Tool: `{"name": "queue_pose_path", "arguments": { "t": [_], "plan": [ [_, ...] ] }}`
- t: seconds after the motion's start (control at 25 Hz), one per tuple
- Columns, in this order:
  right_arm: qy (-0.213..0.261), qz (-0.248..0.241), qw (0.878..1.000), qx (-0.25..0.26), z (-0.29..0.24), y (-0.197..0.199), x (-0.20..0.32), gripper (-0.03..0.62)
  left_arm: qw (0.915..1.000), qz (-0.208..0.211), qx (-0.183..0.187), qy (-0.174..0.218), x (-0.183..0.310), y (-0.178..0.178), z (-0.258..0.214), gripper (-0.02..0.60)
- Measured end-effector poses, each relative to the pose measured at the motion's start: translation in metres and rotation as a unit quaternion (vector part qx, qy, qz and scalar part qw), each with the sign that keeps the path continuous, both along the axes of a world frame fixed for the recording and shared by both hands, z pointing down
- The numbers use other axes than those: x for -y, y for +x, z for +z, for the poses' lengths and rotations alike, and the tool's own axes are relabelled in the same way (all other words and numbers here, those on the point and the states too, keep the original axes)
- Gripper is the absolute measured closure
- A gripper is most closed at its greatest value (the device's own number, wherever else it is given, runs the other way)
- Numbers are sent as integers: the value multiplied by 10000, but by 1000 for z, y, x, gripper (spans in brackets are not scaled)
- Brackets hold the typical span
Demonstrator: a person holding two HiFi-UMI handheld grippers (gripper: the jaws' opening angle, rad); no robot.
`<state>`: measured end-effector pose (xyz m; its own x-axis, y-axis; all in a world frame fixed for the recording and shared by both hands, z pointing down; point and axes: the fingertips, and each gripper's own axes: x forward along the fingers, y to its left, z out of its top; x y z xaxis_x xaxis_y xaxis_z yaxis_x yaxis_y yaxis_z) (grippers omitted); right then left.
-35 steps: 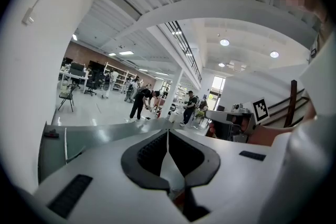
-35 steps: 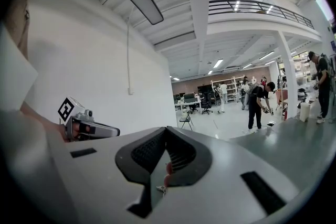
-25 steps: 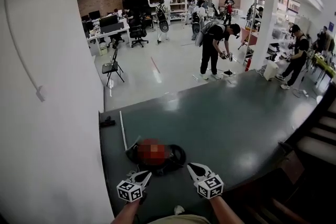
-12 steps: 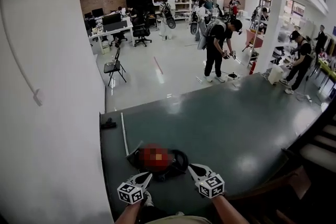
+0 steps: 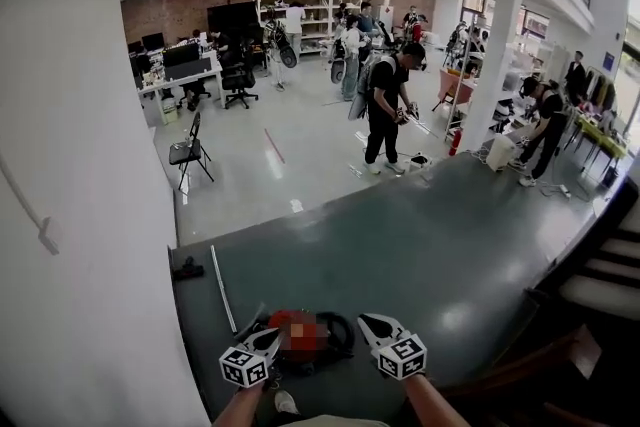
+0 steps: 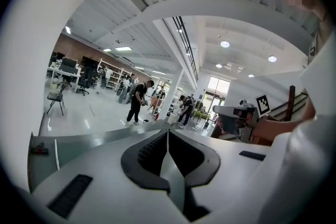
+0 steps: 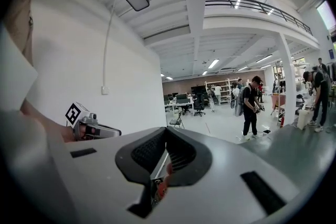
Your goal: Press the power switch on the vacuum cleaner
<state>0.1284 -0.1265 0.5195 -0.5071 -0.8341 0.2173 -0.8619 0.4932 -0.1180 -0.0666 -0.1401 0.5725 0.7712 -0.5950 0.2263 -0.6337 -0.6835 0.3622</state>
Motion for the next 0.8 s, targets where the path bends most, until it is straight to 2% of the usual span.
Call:
{"name": "queue_pose_path", "arguments": {
  "t": [0.2,0.4,0.6,0.8],
  "plan": [
    [-63,234,9997,-13,10,-30,40,583,9996,272,-53,115,41,-22,-2,577],
    [-162,351,9992,29,29,-71,77,583,9993,367,-103,-18,75,-53,14,577],
    [-259,445,9986,114,44,-111,101,583,9982,586,9,-110,101,-79,28,577],
    [-524,483,9975,36,64,-120,113,583,9977,645,101,-182,125,-94,34,577]
  ]
}}
